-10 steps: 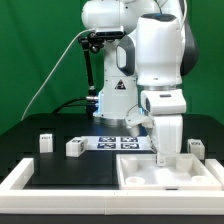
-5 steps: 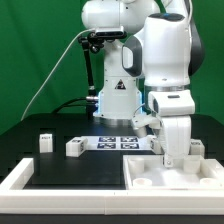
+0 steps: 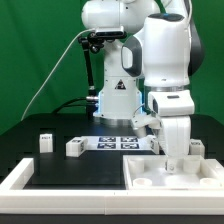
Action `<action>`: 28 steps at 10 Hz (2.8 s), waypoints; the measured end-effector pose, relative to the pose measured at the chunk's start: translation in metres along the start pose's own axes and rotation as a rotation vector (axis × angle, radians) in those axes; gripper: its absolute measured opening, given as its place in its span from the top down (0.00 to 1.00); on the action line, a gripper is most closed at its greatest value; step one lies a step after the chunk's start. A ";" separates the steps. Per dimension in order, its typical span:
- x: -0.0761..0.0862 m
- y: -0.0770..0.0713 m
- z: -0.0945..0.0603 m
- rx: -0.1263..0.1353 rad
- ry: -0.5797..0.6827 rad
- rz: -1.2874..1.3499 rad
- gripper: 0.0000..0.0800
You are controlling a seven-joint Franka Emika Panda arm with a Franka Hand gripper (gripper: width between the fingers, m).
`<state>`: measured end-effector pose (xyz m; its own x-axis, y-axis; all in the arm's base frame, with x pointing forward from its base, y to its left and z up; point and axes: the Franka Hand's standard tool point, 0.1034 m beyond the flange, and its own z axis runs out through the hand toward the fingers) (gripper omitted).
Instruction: Assemble one leg
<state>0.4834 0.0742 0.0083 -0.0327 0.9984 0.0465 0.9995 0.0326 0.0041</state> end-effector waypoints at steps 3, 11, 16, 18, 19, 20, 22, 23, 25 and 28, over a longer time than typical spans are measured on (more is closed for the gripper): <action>0.000 0.000 0.000 0.000 0.000 0.000 0.19; 0.020 -0.018 -0.055 -0.062 -0.025 0.121 0.19; 0.042 -0.035 -0.046 -0.058 0.050 0.839 0.19; 0.056 -0.040 -0.041 -0.027 0.069 1.157 0.19; 0.058 -0.040 -0.041 -0.023 0.073 1.210 0.19; 0.058 -0.040 -0.041 -0.015 0.078 1.315 0.19; 0.065 -0.047 -0.037 -0.008 0.102 1.524 0.19; 0.076 -0.053 -0.035 0.001 0.105 1.599 0.19; 0.084 -0.055 -0.032 0.017 0.127 1.781 0.19; 0.085 -0.057 -0.031 0.046 0.090 1.757 0.19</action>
Offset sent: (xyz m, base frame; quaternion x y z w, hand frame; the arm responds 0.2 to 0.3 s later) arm 0.0000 0.0000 0.0000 0.0000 0.0000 0.0000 1.0000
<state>0.4239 0.1554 0.0432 0.9876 -0.1560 0.0146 -0.1527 -0.9794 -0.1323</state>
